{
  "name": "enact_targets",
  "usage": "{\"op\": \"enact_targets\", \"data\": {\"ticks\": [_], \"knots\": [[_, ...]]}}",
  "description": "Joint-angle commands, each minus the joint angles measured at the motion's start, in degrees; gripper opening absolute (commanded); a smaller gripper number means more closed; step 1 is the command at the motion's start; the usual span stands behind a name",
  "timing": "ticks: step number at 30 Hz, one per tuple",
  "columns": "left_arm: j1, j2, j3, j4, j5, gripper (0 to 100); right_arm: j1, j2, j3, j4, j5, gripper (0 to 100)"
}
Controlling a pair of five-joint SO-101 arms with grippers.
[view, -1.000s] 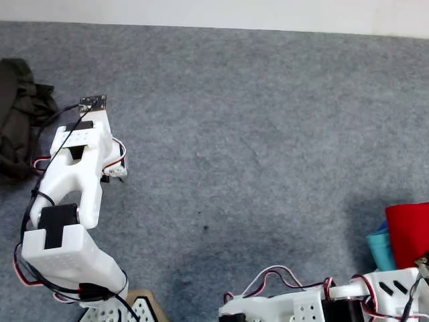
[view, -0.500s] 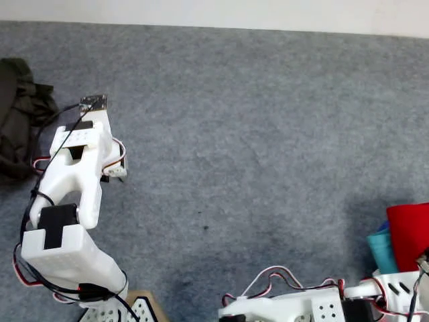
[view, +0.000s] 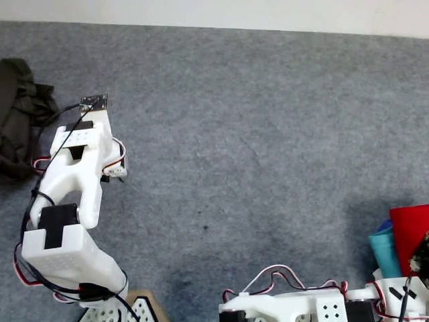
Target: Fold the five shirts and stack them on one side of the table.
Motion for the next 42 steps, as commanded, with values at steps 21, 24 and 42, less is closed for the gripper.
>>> {"op": "enact_targets", "data": {"ticks": [21,24,42], "knots": [[0.84,-2.24,0.04,-2.99,-0.53,15,-35.65,0.13,-28.18,48.04,-31.30,0.7],[0.92,-2.24,0.04,-2.99,-0.53,15,-35.74,2.51,-31.87,48.04,-33.23,2.8],[0.84,-2.24,-0.13,-3.43,-0.62,15,-18.42,63.34,-88.66,71.25,-35.96,3.3]]}}
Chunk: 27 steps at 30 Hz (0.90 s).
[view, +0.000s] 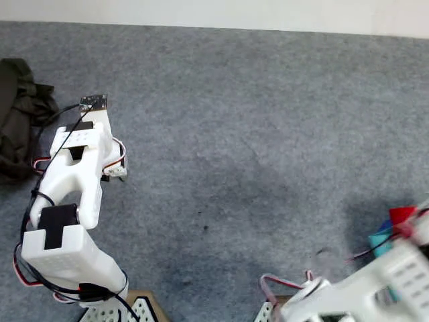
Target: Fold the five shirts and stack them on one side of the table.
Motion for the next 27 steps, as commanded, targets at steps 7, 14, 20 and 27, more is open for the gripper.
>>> {"op": "enact_targets", "data": {"ticks": [7,14,20,27], "knots": [[0.84,-2.24,-0.40,-3.16,-0.62,15,16.31,16.48,-14.37,0.57,-1.85,3.7],[0.84,-2.24,-0.31,-3.16,-0.62,15,19.03,30.55,-15.78,3.21,2.81,6.1],[1.01,-2.15,-0.31,-3.16,-0.62,15,18.07,32.22,-19.74,3.74,0.97,6.1],[0.84,-2.15,-0.31,-3.16,-0.62,15,15.43,32.66,-19.74,3.47,0.00,6.1]]}}
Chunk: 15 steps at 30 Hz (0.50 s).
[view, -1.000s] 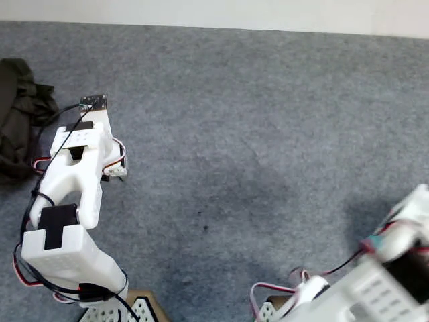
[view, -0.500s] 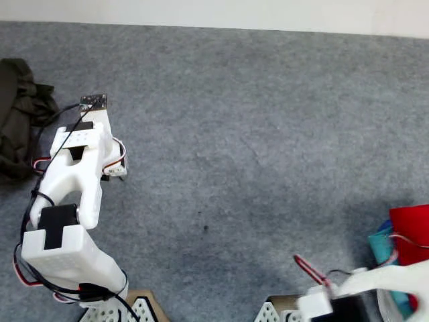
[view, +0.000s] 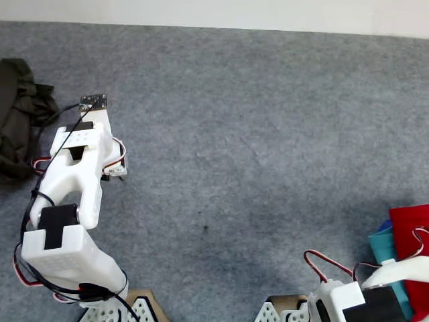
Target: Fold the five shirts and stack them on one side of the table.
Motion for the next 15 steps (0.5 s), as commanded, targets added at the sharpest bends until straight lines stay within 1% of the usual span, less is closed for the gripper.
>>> {"op": "enact_targets", "data": {"ticks": [1,5,7,9,11,12,15], "knots": [[0.84,-2.15,-0.31,-2.37,-0.62,15,-0.75,-0.04,-2.95,0.31,-0.62,6.1],[0.84,-2.15,-0.31,-2.46,-0.53,15,-1.45,-0.31,-2.95,0.66,-0.70,6.1],[0.84,-2.15,-0.75,-2.20,-0.44,15,-4.35,-0.57,-2.95,1.80,-0.79,6.1],[0.75,-2.77,-1.10,-2.20,-0.26,15,-9.01,-0.57,-2.95,5.05,-0.79,6.1],[-1.10,-2.86,-3.30,-1.41,-0.09,15,-14.73,-0.13,-2.95,9.10,-0.79,6.1],[-2.51,-2.86,-4.88,0.62,0.18,15,-17.45,-0.04,-2.95,10.51,-0.88,6.1],[-8.40,-2.33,-13.23,7.38,1.93,15,-24.66,-0.57,-2.95,12.70,-4.66,6.1]]}}
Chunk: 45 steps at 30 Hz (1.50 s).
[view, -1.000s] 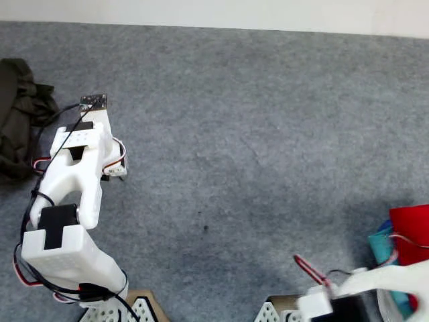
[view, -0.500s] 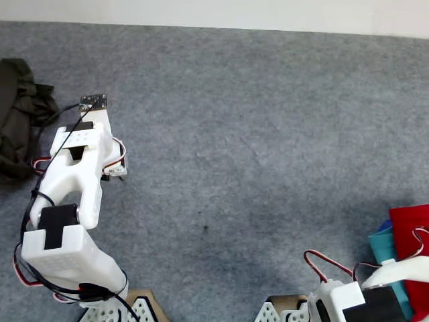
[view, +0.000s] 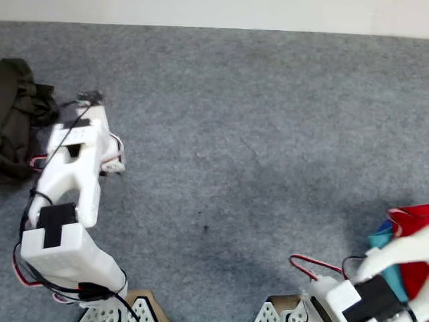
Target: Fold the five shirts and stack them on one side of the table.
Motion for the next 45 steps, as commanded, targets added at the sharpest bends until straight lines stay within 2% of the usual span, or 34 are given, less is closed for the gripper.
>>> {"op": "enact_targets", "data": {"ticks": [1,8,13,18,22,25,30,39,45], "knots": [[-7.34,-1.80,-11.38,6.07,1.32,15,-9.27,-0.92,-2.95,2.15,-3.87,6.1],[-19.91,-1.71,-25.98,11.96,1.32,15,-30.29,-0.84,3.12,0.66,-5.19,6.1],[-24.66,-1.63,-25.98,13.89,0.35,15,-41.80,-0.92,11.21,-5.14,-6.59,6.2],[-28.44,0.66,-25.01,19.16,-3.08,17,-51.38,-0.92,17.27,-9.19,-3.87,6.3],[-32.04,2.68,-24.48,20.04,-5.80,23,-53.23,-0.92,18.07,-10.51,-3.87,6.3],[-34.77,4.79,-25.19,19.69,-6.15,24,-52.88,-0.92,18.07,-10.59,-3.87,6.3],[-37.85,8.04,-25.36,13.63,-6.07,24,-52.88,-0.84,18.15,-10.59,-3.87,6.3],[-37.67,13.14,-25.45,2.20,-5.71,24,-53.14,-0.84,22.11,-14.64,-3.43,6.3],[-35.74,13.85,-25.45,-1.67,-5.71,24,-53.32,-0.84,22.29,-14.99,-3.43,6.3]]}}
